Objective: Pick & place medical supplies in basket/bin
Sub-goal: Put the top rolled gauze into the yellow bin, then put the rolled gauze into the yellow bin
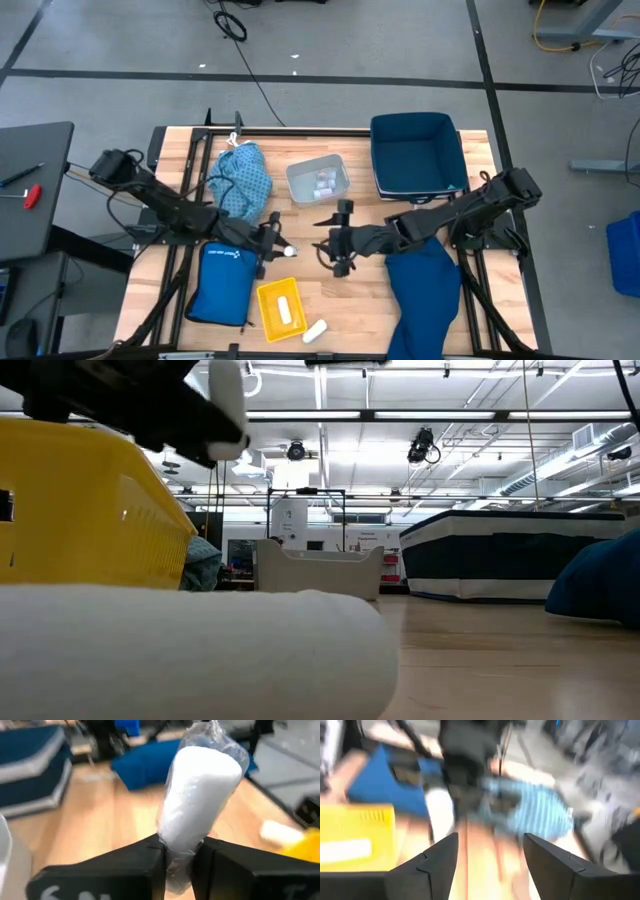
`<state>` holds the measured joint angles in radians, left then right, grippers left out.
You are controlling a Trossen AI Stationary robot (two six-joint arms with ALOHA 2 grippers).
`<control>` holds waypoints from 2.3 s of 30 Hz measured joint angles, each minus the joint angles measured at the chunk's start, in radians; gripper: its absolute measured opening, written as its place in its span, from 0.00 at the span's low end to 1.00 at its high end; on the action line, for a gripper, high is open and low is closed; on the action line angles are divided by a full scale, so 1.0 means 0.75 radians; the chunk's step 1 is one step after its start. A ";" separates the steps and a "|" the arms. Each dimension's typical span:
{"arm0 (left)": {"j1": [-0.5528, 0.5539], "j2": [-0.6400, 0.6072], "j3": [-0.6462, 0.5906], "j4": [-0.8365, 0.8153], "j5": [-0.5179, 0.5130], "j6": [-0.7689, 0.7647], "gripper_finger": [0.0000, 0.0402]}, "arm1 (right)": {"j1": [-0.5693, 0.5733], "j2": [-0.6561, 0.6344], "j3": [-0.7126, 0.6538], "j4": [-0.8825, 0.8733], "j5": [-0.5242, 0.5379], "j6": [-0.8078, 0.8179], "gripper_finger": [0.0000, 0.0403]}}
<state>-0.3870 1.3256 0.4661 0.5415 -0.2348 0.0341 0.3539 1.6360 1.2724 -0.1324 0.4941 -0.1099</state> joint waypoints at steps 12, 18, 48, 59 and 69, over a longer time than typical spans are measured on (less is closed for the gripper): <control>-0.150 0.003 0.298 -0.785 0.107 -0.046 0.13 | -0.063 0.009 -0.001 -0.427 -0.245 0.317 0.57; -0.199 0.004 0.339 -0.873 0.305 -0.097 0.12 | -0.089 0.027 -0.022 -0.447 -0.351 0.370 0.57; -0.210 0.347 0.338 -0.585 0.674 -0.138 0.23 | -0.065 0.026 -0.077 -0.377 -0.413 0.411 0.57; -0.209 0.347 0.338 -0.584 0.698 -0.156 0.46 | -0.026 0.026 -0.077 -0.376 -0.454 0.418 0.57; -0.200 0.327 0.338 -0.516 0.459 -0.051 0.48 | 0.084 0.158 -0.075 -0.052 -0.713 0.417 0.57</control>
<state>-0.5368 1.5705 0.7193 0.1544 0.1098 -0.0041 0.4165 1.7547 1.2160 -0.1713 -0.0410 0.2029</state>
